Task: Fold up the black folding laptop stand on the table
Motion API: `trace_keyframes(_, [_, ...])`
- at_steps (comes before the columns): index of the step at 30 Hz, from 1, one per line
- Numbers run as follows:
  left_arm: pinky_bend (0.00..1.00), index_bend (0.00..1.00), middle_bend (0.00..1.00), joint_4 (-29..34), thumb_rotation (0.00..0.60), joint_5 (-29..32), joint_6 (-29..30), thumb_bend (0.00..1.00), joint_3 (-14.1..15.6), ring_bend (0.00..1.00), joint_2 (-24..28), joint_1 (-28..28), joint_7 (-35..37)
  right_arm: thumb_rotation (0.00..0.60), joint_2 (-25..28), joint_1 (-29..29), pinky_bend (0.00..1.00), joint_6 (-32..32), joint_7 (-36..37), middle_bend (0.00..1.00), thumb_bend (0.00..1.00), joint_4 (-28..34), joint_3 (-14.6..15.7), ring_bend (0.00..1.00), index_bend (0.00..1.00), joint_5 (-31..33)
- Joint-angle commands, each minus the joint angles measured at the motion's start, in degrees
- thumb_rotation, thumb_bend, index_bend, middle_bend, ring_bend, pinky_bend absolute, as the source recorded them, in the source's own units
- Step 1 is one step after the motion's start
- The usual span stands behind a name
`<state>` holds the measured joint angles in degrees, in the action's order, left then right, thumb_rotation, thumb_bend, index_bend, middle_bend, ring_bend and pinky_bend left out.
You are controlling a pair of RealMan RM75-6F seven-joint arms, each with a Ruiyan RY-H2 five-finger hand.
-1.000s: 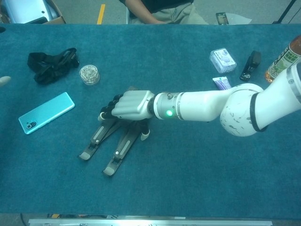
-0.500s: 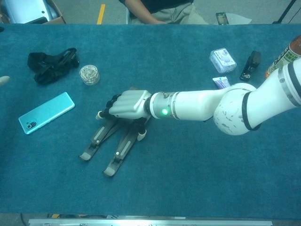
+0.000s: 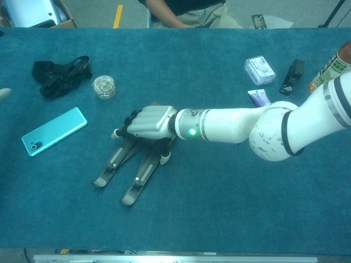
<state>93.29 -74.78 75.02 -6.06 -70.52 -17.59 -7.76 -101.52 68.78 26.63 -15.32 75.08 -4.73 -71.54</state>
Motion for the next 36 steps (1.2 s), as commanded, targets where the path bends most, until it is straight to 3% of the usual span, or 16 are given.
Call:
trace_keyframes(1, [0.01,0.00,0.00,-0.04,0.600,-0.07,-0.03,0.26,-0.03,0.00,0.02,0.03,0.03,0.600,-0.25,-0.16,0.00,0.59,-0.24,0.33,0.06,-0.01,0.07,0.00,0.00,0.12])
trace_keyframes(11, [0.01,0.00,0.00,-0.42,0.600,-0.12,-0.41,0.26,-0.16,0.00,-0.10,0.17,0.66,0.600,-0.99,-0.65,0.00,2.62,-0.96,0.43,0.11,-0.21,0.19,0.01,0.00,0.22])
trace_keyframes(22, [0.01,0.00,0.00,-0.72,0.600,-0.35,-0.64,0.26,-0.32,0.00,-0.32,0.15,0.92,0.600,-1.05,-1.35,0.00,4.33,-1.47,0.60,0.17,-0.12,0.24,0.15,0.09,-0.02])
trace_keyframes(24, [0.01,0.00,0.00,-0.68,0.600,-0.39,-0.62,0.26,-0.33,0.00,-0.33,0.18,0.92,0.600,-0.64,-1.46,0.00,4.48,-1.71,0.55,0.17,0.32,0.51,0.14,0.09,-0.33])
trace_keyframes(28, [0.01,0.00,0.00,-0.65,0.600,-0.45,-0.64,0.26,-0.44,0.00,-0.29,0.15,0.86,0.600,0.95,-2.16,0.00,5.50,-2.01,0.27,0.17,2.48,0.58,0.02,0.01,-0.16])
trace_keyframes(31, [0.01,0.00,0.00,-0.64,0.600,-0.51,-0.76,0.26,-0.50,0.00,-0.23,0.06,0.74,0.600,2.39,-3.07,0.00,7.01,-2.67,0.14,0.17,4.34,0.57,0.00,0.00,0.40])
trace_keyframes(36, [0.01,0.00,0.00,-0.86,0.600,-0.59,-0.85,0.26,-0.45,0.00,-0.14,0.09,0.71,0.600,5.44,-5.68,0.00,11.20,-3.58,0.10,0.16,8.34,0.64,0.00,0.00,1.44])
